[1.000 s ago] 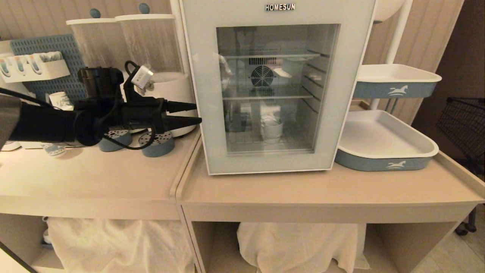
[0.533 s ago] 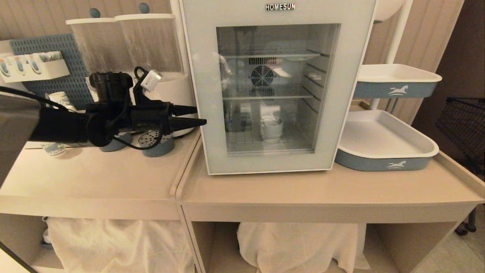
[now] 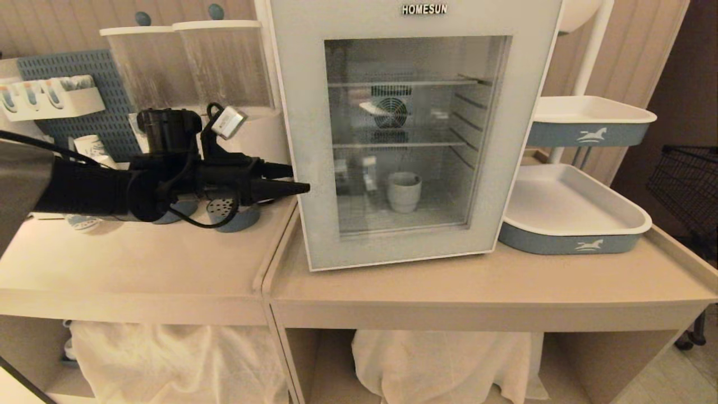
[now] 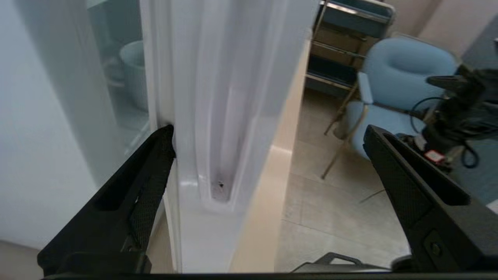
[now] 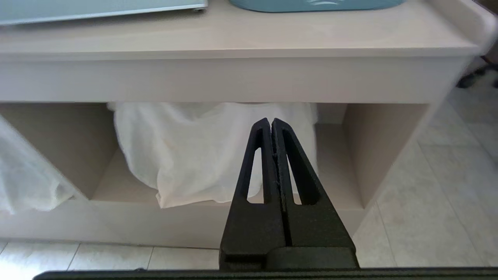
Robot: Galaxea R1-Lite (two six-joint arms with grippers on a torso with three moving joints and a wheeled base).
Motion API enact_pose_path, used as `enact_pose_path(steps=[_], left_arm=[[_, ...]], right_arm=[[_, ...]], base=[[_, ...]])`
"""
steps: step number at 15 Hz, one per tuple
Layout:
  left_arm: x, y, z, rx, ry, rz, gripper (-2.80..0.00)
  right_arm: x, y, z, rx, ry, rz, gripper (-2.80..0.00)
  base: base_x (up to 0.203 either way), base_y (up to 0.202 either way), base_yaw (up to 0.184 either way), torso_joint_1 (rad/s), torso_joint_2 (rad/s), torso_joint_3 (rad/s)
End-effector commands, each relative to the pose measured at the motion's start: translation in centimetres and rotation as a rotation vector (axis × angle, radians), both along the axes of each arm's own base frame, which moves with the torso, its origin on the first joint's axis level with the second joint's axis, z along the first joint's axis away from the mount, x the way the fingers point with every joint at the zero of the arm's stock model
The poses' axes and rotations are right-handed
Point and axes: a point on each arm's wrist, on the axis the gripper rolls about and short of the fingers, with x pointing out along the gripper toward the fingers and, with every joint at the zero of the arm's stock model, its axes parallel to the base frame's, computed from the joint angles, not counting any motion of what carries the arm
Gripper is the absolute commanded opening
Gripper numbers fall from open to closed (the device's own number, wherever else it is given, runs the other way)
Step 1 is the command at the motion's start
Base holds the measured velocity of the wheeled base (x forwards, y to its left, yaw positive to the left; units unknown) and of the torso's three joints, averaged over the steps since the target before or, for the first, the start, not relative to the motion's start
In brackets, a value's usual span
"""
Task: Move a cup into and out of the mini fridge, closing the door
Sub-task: Open the freezer door
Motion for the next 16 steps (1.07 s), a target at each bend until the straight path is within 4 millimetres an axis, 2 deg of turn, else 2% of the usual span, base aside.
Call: enact_pose_path(steps=[1, 5, 8, 13, 16], left_arm=[[-0.5, 0.1, 0.6, -0.001, -0.03, -0.001, 0.0], [-0.8, 0.0, 0.4, 0.001, -0.023, -0.002, 0.0], [-2.4, -0.3, 0.5, 0.002, -0.004, -0.024, 0.0], [-7.5, -0.4, 1.9, -0.003, 0.001, -0.075, 0.0], [-11.7, -0.5, 2.9, -0.005, -0.013, -0.105, 0.0]], right_arm=[[0.0, 0.0, 0.0, -0.001, 0.003, 0.002, -2.8], [0.0, 0.0, 0.0, 0.0, 0.003, 0.003, -2.8], [0.0, 0.0, 0.0, 0.0, 0.003, 0.003, -2.8], [0.0, 0.0, 0.0, -0.001, 0.003, 0.002, -2.8], [0.0, 0.0, 0.0, -0.001, 0.003, 0.002, -2.8]], base=[[0.0, 0.0, 0.0, 0.0, 0.0, 0.0], [0.0, 0.0, 0.0, 0.0, 0.0, 0.0], [0.0, 0.0, 0.0, 0.0, 0.0, 0.0], [0.0, 0.0, 0.0, 0.0, 0.0, 0.0], [0.0, 0.0, 0.0, 0.0, 0.0, 0.0]])
